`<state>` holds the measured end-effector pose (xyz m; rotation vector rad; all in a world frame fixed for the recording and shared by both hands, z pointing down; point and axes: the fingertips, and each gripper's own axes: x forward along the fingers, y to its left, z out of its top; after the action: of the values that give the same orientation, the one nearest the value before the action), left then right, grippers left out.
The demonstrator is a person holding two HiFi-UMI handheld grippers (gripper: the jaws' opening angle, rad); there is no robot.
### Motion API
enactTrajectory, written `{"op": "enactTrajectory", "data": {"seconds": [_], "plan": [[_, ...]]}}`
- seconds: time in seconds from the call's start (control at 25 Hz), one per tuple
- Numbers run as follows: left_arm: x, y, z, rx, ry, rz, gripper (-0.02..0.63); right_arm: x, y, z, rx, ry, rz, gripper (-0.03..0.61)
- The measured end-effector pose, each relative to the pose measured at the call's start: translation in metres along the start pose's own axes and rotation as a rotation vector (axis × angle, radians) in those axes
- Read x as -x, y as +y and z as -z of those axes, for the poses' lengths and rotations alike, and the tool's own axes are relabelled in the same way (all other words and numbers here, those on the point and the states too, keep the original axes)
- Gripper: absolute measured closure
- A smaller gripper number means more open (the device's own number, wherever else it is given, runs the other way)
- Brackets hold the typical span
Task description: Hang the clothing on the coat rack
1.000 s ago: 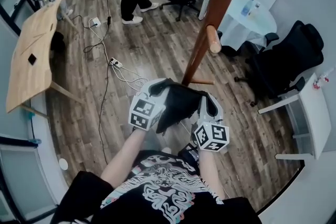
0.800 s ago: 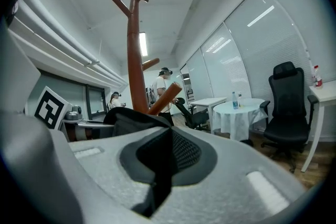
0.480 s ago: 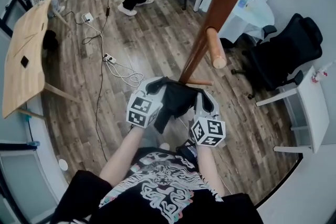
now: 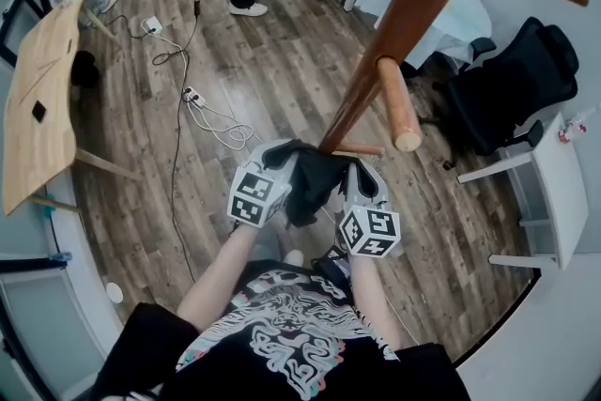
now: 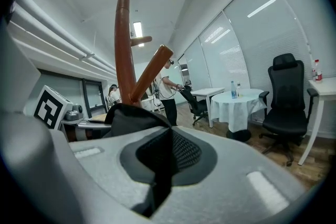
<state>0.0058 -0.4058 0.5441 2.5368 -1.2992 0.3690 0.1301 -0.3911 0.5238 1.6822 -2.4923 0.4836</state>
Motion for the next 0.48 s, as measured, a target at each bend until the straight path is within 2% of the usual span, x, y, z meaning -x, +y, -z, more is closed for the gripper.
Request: {"op": "enactTrajectory", "data": {"seconds": [0.48], "plan": [[-0.012, -0.003, 0.027, -0.01, 0.061, 0.044, 0.598, -0.008, 0.001, 0.03, -0.025, 0.088, 0.012, 0.575]]}}
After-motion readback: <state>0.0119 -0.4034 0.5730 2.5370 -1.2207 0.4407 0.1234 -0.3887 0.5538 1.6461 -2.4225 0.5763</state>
